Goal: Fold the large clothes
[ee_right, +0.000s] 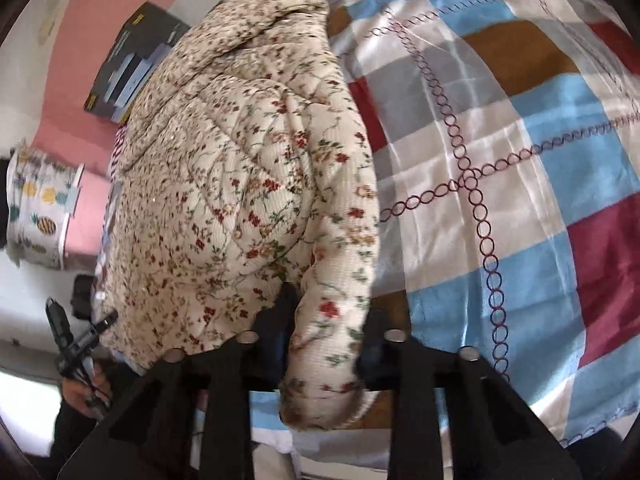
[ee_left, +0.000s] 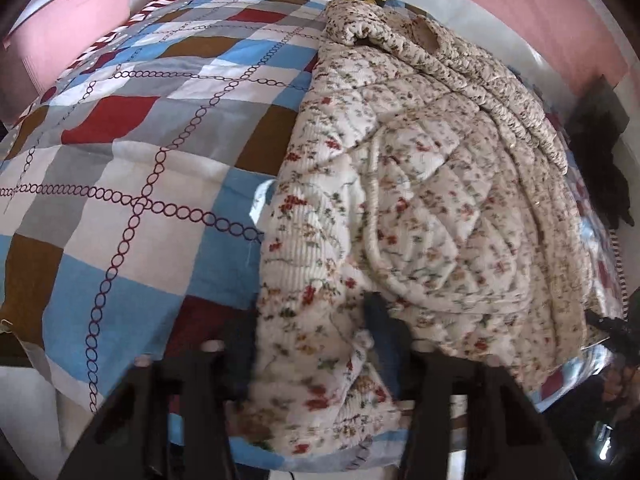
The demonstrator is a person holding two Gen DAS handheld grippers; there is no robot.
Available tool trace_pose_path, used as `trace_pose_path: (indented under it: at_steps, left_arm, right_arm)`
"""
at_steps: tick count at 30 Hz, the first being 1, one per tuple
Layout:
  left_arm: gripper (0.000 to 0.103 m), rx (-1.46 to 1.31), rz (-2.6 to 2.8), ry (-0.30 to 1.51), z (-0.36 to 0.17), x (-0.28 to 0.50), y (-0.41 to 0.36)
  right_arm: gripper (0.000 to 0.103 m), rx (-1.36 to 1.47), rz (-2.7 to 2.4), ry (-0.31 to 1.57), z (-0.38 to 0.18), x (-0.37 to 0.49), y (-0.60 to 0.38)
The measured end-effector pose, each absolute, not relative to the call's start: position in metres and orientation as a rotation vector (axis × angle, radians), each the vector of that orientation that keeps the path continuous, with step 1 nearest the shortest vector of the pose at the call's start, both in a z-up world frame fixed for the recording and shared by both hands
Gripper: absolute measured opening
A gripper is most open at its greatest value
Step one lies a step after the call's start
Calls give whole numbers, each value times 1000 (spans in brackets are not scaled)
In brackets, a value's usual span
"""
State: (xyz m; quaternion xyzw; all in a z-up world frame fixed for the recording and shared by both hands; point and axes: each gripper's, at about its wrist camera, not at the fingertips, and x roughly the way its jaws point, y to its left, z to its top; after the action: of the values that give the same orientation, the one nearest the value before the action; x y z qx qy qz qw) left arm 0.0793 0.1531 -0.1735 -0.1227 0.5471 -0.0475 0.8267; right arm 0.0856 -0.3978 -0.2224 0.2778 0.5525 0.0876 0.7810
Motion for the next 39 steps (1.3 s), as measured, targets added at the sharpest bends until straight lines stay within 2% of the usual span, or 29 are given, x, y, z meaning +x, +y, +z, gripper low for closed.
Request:
trace_pose_path:
  at_steps: [1, 2, 5, 13, 24, 34, 39]
  left_arm:
    - [26, -277, -110, 1156, -169, 78, 154]
    - [21, -290, -118, 1145, -163, 78, 156]
    - [17, -365, -157, 1089, -140, 73, 165]
    - [16, -500, -251, 890, -66, 81, 180]
    - [15, -613, -264, 724, -11, 148, 205]
    - [15, -602, -241, 683, 16, 263, 199]
    - [16, -600, -196, 734, -2, 335, 196]
  right_arm:
    - [17, 594, 199, 1185, -217, 86, -397]
    - [15, 583, 209, 1171, -210, 85, -397]
    - [14, 629, 239, 1117, -191, 80, -404]
    - [13, 695, 335, 944, -130, 80, -417]
    - [12, 797, 387, 745, -70, 137, -439]
    - [12, 840, 332, 674, -44, 251, -447]
    - [12, 849, 265, 720, -44, 321, -442]
